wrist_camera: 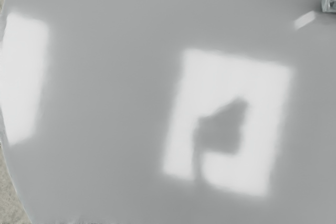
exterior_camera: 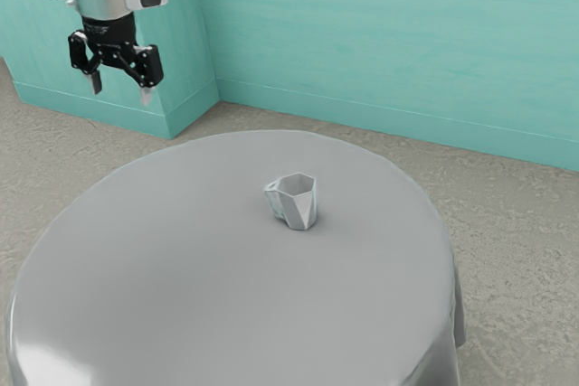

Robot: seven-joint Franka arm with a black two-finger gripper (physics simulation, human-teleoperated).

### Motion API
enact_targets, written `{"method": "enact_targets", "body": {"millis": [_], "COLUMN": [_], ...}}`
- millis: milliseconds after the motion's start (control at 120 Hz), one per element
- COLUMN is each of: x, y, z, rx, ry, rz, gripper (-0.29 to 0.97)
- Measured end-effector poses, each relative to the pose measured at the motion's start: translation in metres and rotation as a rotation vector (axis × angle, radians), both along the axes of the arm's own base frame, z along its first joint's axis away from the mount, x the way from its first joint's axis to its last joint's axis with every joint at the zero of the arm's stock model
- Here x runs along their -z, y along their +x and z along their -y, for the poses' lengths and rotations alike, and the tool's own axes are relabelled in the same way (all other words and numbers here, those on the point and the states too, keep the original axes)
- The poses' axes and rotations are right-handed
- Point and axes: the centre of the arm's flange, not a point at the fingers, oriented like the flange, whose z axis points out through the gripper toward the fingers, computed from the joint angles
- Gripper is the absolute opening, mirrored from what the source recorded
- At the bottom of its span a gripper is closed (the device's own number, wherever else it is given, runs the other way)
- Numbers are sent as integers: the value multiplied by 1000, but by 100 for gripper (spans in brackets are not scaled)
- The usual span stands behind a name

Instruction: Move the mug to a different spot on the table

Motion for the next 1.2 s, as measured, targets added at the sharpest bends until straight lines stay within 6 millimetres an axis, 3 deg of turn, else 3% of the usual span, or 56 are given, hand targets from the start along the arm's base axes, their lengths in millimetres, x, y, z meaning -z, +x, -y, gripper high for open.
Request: {"method": "enact_targets", "body": {"millis": [183, 317, 608, 983, 1058, 1200], "x": [1, 20, 84, 168, 184, 202], "y": [-2, 4, 29, 32, 40, 51], "z": [-9, -3, 55, 124, 129, 121], "rx": [-32, -61, -498, -1000, -1080, -1232], "ry": [-2, -3, -167, -180, -168, -153], "rz": [1, -3, 40, 24, 27, 41], "gripper": [68, 68, 68, 68, 68, 68]}}
